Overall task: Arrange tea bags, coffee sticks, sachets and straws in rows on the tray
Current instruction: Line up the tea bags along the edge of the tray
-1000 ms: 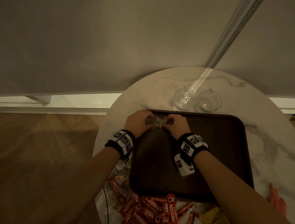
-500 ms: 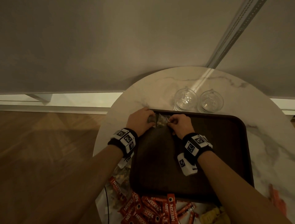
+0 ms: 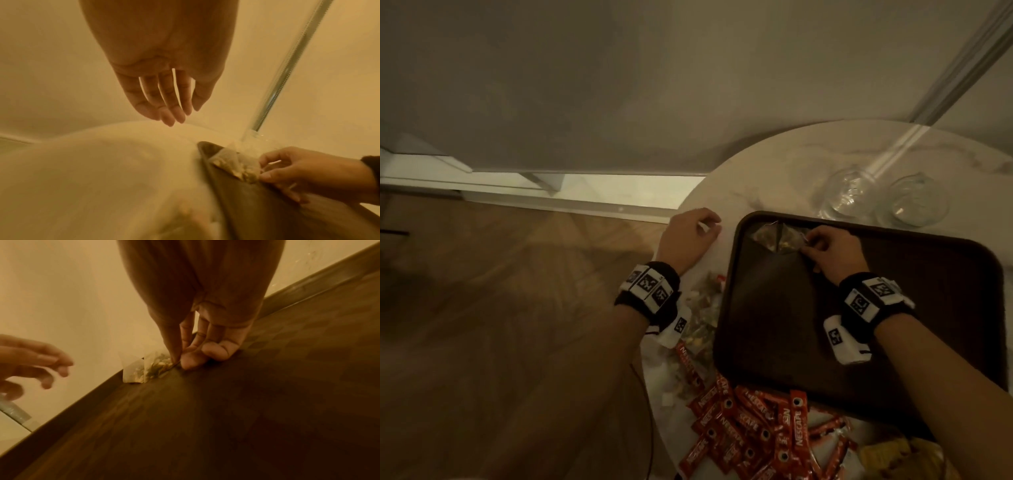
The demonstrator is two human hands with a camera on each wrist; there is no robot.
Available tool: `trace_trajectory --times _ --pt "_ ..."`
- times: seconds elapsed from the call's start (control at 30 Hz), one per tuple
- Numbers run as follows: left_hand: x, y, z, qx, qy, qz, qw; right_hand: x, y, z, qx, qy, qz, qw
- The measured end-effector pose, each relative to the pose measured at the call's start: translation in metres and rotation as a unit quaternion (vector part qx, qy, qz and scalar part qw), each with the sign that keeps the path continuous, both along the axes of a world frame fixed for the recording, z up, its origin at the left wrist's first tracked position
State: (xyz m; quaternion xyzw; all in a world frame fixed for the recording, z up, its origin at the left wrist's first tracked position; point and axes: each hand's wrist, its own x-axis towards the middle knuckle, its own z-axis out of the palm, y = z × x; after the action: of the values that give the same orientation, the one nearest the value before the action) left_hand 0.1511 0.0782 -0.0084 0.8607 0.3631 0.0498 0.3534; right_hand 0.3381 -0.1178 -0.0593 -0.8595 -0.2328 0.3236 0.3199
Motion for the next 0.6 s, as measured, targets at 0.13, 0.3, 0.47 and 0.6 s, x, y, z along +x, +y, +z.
trace_trajectory --times 0.13,0.3,0.47,0.6 --pt "-0.049 0.015 -0.003 -0.012 0.056 0.013 0.998 0.002 0.002 0.006 -0.015 -0.006 0.0 1.0" --pt "-0.068 -0.007 -0.014 -0.056 0.122 -0.061 0.989 0.002 0.0 0.011 -0.032 -0.002 -0.014 0.999" --pt "-0.059 -0.03 -0.025 0.009 0.186 -0.111 0.976 -0.006 -0.013 0.024 0.0 0.029 -0.082 0.996" --pt "-0.066 -0.031 -0.025 0.032 0.138 -0.063 0.988 -0.029 -0.028 0.041 0.027 0.071 -0.086 0.993"
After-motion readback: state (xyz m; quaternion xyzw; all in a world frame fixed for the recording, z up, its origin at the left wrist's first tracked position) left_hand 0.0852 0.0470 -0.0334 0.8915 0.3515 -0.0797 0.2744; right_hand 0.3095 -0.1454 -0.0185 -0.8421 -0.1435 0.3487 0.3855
